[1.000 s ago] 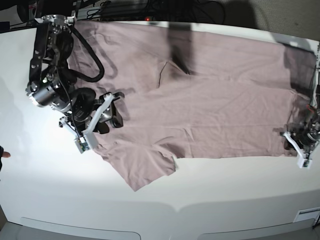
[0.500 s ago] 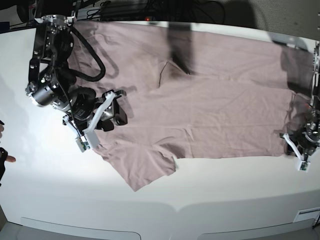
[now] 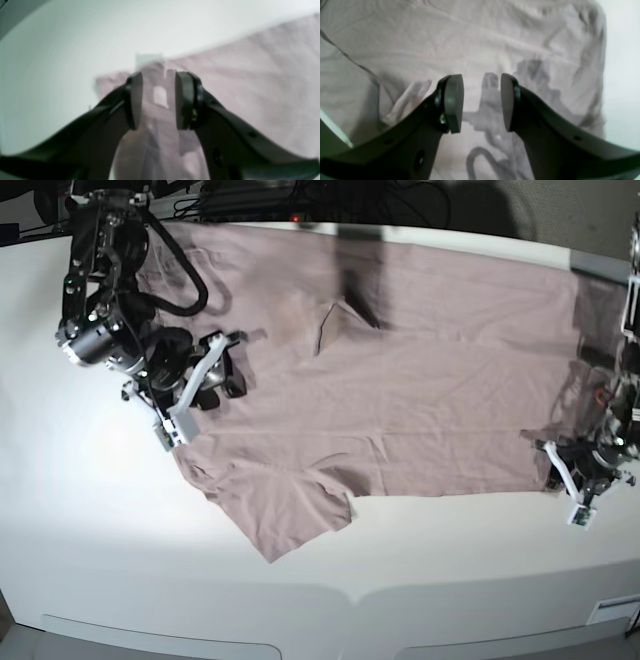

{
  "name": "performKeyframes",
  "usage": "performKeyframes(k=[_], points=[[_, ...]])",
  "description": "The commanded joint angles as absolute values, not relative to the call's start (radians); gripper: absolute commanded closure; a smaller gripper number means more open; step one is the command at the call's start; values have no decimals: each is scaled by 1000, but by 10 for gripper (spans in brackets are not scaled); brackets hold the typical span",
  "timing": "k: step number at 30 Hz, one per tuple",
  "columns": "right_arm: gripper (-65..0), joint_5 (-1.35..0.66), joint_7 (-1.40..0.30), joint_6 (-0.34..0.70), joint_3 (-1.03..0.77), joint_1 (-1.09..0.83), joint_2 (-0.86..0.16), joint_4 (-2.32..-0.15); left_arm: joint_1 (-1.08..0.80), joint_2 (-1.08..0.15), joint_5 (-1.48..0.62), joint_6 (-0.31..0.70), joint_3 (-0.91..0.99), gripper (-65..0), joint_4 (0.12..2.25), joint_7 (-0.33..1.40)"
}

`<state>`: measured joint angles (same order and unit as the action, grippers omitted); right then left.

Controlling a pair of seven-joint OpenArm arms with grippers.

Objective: Fold the T-shirt properly
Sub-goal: 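Return the left gripper to the shirt's shoulder corner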

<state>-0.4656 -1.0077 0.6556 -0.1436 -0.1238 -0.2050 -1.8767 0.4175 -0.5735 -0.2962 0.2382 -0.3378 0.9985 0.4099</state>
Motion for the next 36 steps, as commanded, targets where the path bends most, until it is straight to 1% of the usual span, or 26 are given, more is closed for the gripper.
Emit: performKeyframes(k=[1,3,5,8,11,15,17,20,23,24,26,31,36], points=[[-255,-481,-987,659,-147,-138,-210,-1893,406,-596,-296,208,-327,-215,1076,408],[-255,-478,-982,659,-147,-185,-210,-1893,323,-599,-266,159,-320,-215,1212,443],[-255,-475,-979,660,-147,-227,-210,-1893,237,-599,-210,138,-311,-215,1335,469],[-255,-466,-979,674,-147,-287,-211,-1893,117,-599,-180,110,-297,-215,1493,507],[-255,-431,-952,677,-147,-334,-210,-1893,7,-599,-127,89,-273,-215,1623,535],[-255,-419,-946,677,-147,-354,-210,-1893,-127,-599,-56,56,-219,-215,1754,623],[-255,-419,-947,677,-147,-354,-211,-1893,-193,-599,4,46,-184,-215,1783,631],[-255,-419,-961,677,-147,-356,-210,-1893,-275,-599,80,25,-145,-215,1771,635],[-255,-419,-974,677,-147,-356,-210,-1893,-351,-599,115,16,-123,-215,1749,585],[-255,-419,-978,677,-147,-356,-210,-1893,-368,-599,127,-4,-123,-215,1746,572],[-255,-418,-999,677,-147,-356,-210,-1893,-392,-596,144,-30,-124,-215,1746,576],[-255,-415,-1000,677,-147,-370,-210,-1891,-438,-592,149,-34,-124,-215,1746,576],[-255,-392,-967,677,-147,-385,-210,-1848,-485,-535,150,-34,-124,-215,1746,574]])
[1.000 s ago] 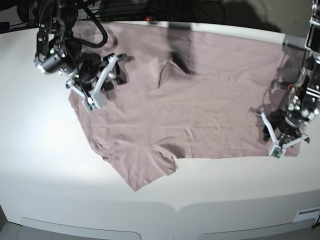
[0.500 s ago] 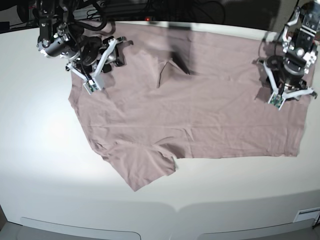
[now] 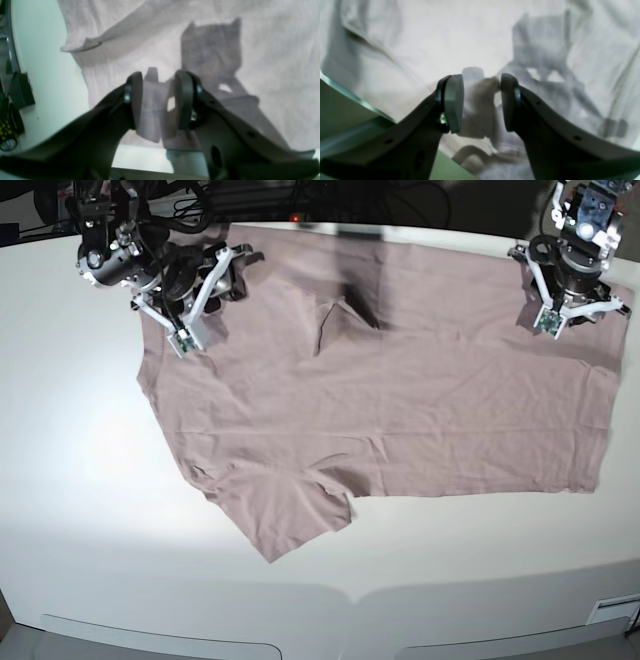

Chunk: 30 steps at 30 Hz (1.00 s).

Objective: Fold the T-shirt properly
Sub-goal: 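Return the left gripper to the shirt's shoulder corner, then pinch the shoulder corners with both grippers and pull them apart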

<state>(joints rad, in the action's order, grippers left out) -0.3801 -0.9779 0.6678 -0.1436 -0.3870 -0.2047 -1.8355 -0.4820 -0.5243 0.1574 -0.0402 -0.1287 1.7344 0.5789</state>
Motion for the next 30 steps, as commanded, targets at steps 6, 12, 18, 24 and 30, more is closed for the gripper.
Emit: performKeyframes(k=[6,12,18,24,30], points=[[-255,-394,-947,677,-147,-385,-212,-1734,-508,-477,179,-33,-124,-215,1746,553],[-255,-392,-955,678,-163,-386,-262,-1705,-508,-477,233,-34,-124,-215,1746,591],[-255,-392,-979,677,-184,-386,-324,-1705,-516,-477,247,-34,-124,-215,1748,614],[-255,-392,-981,677,-191,-386,-369,-1705,-516,-477,247,-34,-124,-215,1749,640],[-255,-392,-987,674,-212,-386,-379,-1704,-545,-477,247,-34,-124,-215,1779,658]])
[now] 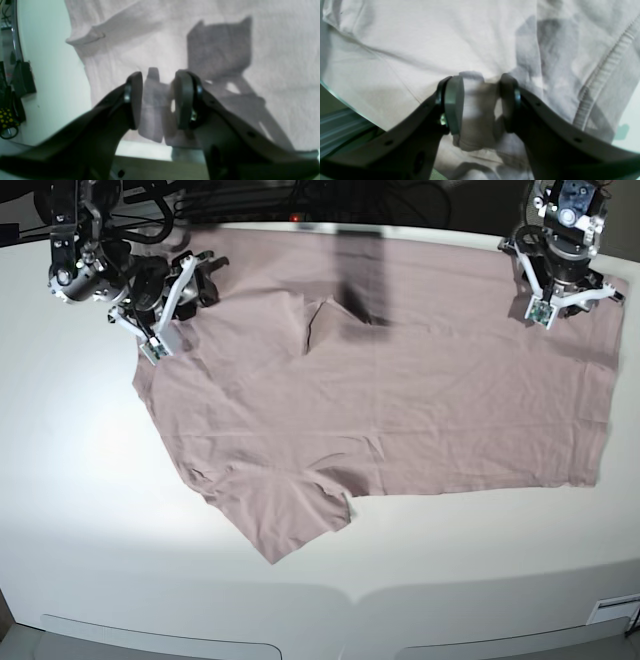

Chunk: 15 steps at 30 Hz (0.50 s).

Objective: Fold the T-shirt properly
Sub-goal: 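Pinch the shoulder corners with both grippers and pull them apart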

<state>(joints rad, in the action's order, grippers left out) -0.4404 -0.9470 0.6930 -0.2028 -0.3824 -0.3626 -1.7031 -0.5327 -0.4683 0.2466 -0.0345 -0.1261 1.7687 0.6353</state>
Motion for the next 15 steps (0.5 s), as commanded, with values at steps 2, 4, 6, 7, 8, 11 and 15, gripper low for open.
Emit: performKeyframes(k=[2,4,6,7,8,11,15], points=[[-255,-392,-988,674,-233,-386,-379,-1697,-569,-477,247,-34,-124,-215,1808,655],[-255,-393,-989,673,-255,-386,-379,-1678,-590,-477,247,-34,-124,-215,1842,643],[-255,-393,-988,674,-270,-391,-380,-1652,-598,-477,247,-34,-124,-215,1873,633],[-255,-393,-987,674,-273,-395,-380,-1641,-598,-477,247,-34,-124,-215,1884,632],[-255,-393,-984,674,-276,-397,-379,-1632,-598,-477,247,-34,-124,-215,1892,628],[-255,-399,-984,674,-276,-402,-379,-1625,-593,-477,247,-34,-124,-215,1893,601],[-255,-429,-984,675,-276,-402,-380,-1625,-593,-478,247,-34,-124,-215,1891,598]])
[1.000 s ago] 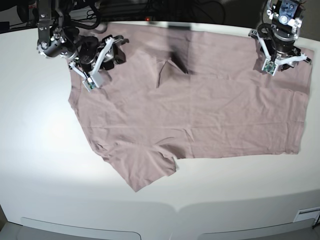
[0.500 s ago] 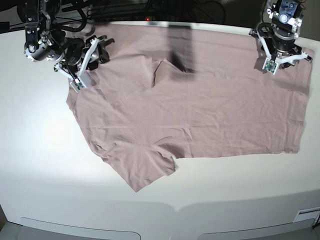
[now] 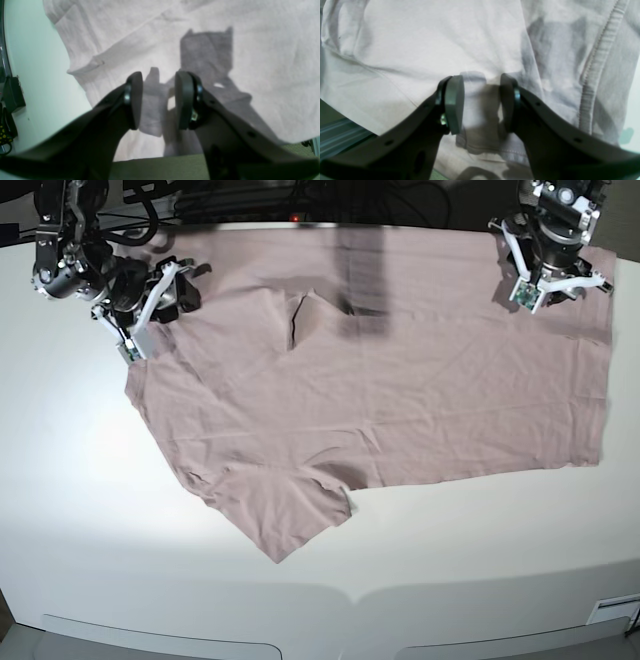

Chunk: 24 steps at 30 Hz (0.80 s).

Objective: Fold the T-shirt properly
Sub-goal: 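Pinch the shoulder corners with both grippers and pull them apart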

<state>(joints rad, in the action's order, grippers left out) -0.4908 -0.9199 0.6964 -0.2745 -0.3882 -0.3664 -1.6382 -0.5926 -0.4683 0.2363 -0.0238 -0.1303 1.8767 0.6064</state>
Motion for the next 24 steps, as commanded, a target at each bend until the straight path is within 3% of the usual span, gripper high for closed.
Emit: performKeyframes(k=[1,6,17,21,24], points=[[-254,-442,-984,675,-276,-402,-379,-1625,-593,-478,247,-34,-124,-215,1891,597],[-255,-592,-980,685,-276,-399,-379,-1652,-581,-478,333,-44,-124,-215,1892,557],[-255,-723,-968,698,-276,-396,-379,-1886,-421,-483,373,-102,-124,-215,1907,600],[-255,-711,-950,698,-276,-395,-379,-1995,-321,-508,297,-76,-124,-215,1906,626],[-255,-718,-939,698,-276,-381,-379,-2034,-216,-566,109,-5,-113,-215,1888,629]])
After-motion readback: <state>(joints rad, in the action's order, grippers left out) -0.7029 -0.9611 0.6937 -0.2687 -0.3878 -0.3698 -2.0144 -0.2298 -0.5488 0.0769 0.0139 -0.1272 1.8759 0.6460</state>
